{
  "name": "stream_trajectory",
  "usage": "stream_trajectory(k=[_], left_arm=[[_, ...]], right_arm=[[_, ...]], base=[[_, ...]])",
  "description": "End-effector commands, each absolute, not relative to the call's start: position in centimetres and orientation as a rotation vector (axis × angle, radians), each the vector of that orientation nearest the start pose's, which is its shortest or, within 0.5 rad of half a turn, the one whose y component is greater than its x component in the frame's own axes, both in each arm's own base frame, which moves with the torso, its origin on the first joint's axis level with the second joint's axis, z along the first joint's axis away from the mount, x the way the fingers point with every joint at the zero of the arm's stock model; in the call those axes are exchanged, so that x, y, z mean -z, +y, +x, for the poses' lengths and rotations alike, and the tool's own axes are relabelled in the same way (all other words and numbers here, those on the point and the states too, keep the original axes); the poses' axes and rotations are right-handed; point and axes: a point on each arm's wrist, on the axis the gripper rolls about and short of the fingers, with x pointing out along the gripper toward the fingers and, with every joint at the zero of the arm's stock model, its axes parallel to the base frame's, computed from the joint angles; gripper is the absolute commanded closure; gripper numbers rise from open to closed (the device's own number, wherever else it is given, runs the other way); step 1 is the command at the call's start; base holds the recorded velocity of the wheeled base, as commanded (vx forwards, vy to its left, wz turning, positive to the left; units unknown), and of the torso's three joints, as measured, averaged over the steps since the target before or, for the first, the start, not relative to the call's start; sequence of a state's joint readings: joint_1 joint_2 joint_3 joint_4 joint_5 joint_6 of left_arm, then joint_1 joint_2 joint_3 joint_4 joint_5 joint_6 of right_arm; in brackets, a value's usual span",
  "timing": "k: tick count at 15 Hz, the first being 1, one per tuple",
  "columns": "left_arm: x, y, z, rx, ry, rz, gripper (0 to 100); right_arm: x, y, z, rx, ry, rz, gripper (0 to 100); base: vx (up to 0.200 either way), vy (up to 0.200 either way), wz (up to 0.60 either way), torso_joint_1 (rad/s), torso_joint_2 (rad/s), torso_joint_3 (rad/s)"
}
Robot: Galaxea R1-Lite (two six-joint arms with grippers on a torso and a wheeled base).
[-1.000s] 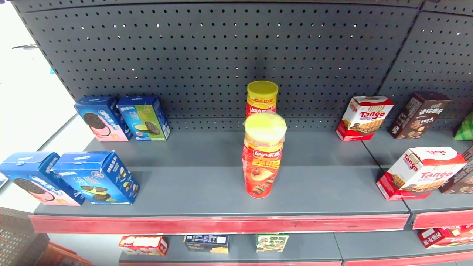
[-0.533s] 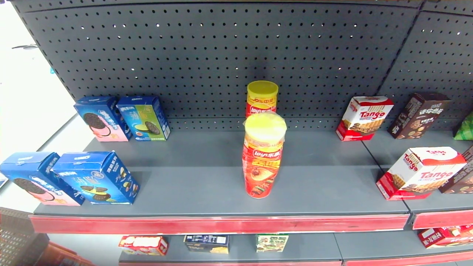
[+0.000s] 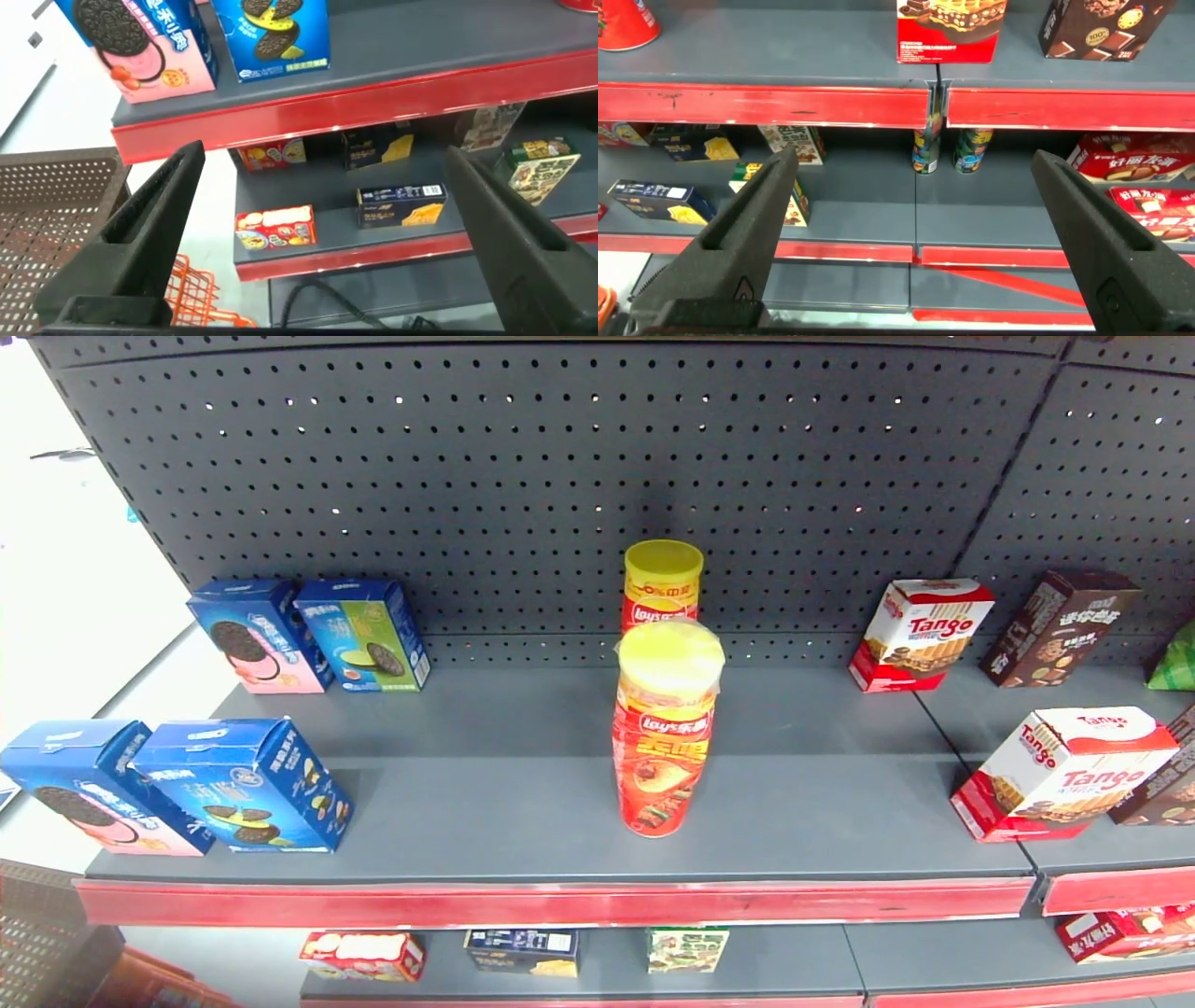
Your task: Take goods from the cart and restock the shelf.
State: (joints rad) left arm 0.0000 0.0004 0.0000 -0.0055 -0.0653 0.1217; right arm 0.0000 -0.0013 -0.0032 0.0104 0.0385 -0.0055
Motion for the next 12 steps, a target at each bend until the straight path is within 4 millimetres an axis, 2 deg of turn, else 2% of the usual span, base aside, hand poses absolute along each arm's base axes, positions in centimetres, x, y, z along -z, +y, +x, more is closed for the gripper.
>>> stream_trajectory(k=[1,4,10,12], left_arm=[[-7.61,-0.14,-2.28,0.062,-0.010,0.120,0],[-7.60,-0.13,-2.28,0.057,-0.006,0.054,0],[-7.60,-0.09,-2.28,0.041,-0.006,0.045,0],[-7.60,-0.10,-2.28,0.043,-0.006,0.049,0]], right_arm=[[-7.52,0.09,-2.31,-0.040,0.008,-0.006,0],[-7.52,0.09,-2.31,-0.038,0.008,-0.006,0],[-7.52,0.09,-2.31,-0.040,0.008,-0.006,0],[-7.52,0.09,-2.31,-0.040,0.008,-0.006,0]], base=[[0.000,-0.200,0.00,0.002,0.00,-0.012],[0.000,0.000,0.00,0.000,0.00,0.000],[0.000,0.000,0.00,0.000,0.00,0.000],[-0.200,0.000,0.00,0.000,0.00,0.005]])
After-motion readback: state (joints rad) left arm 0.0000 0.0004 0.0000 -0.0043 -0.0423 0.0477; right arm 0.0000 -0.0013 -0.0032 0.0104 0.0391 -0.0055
